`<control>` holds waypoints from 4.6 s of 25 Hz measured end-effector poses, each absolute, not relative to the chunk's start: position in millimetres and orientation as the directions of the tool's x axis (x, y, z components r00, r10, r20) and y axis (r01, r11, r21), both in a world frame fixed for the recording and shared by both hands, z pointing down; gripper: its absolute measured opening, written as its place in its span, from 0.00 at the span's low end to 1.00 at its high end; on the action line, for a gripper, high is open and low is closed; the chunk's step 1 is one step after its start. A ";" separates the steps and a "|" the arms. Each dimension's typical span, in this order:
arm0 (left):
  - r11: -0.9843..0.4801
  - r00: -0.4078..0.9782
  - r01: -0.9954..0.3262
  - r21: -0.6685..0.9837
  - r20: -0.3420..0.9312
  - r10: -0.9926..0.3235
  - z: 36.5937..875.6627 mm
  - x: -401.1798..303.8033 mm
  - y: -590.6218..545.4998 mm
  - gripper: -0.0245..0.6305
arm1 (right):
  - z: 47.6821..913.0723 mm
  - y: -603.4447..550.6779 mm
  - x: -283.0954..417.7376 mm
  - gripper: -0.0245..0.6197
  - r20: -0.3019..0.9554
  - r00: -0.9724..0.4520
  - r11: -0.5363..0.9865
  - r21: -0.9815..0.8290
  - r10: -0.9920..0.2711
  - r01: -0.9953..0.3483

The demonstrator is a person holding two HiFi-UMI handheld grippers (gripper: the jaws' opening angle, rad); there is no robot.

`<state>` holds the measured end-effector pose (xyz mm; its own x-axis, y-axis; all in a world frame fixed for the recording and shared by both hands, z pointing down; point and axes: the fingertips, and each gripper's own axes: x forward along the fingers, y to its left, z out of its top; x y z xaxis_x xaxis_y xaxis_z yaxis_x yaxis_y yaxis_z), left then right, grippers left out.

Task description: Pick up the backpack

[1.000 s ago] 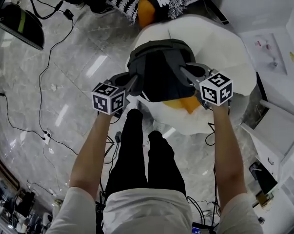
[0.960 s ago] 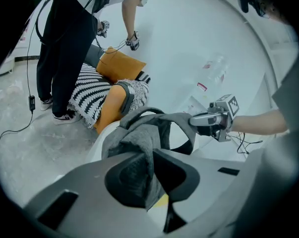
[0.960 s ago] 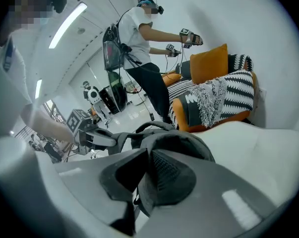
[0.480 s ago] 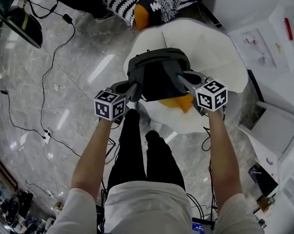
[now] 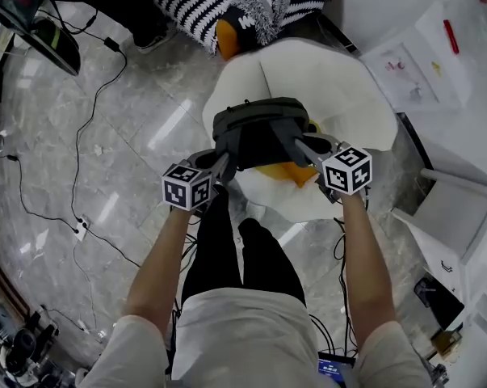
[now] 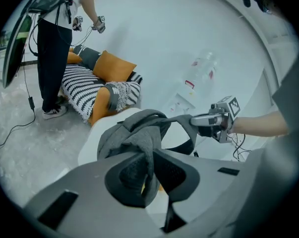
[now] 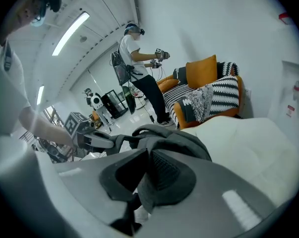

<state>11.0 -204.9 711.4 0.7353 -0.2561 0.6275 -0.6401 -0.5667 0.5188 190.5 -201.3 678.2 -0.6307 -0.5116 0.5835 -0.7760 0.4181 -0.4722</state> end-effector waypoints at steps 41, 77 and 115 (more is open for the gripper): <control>-0.774 0.768 -0.523 0.356 0.591 -0.247 560.1 59.6 -175.5 0.08 | 544.0 -132.3 239.1 0.09 0.421 -0.575 0.372 -0.473 -0.702 -0.799; -0.957 0.934 -0.241 0.161 0.304 -0.185 346.1 35.5 -200.3 0.08 | 334.7 -117.0 200.9 0.09 0.178 -0.448 0.361 -0.375 -0.876 -0.854; -0.973 0.974 -0.227 0.050 -0.005 -0.228 195.2 57.4 -255.3 0.08 | 180.2 -155.4 213.8 0.09 -0.019 -0.458 0.450 -0.223 -0.889 -0.865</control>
<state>57.4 -255.3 195.2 0.9737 -0.2277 -0.0048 -0.2271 -0.9726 0.0503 213.8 -155.4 180.2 -0.4580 -0.8888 -0.0187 -0.8645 0.4502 -0.2234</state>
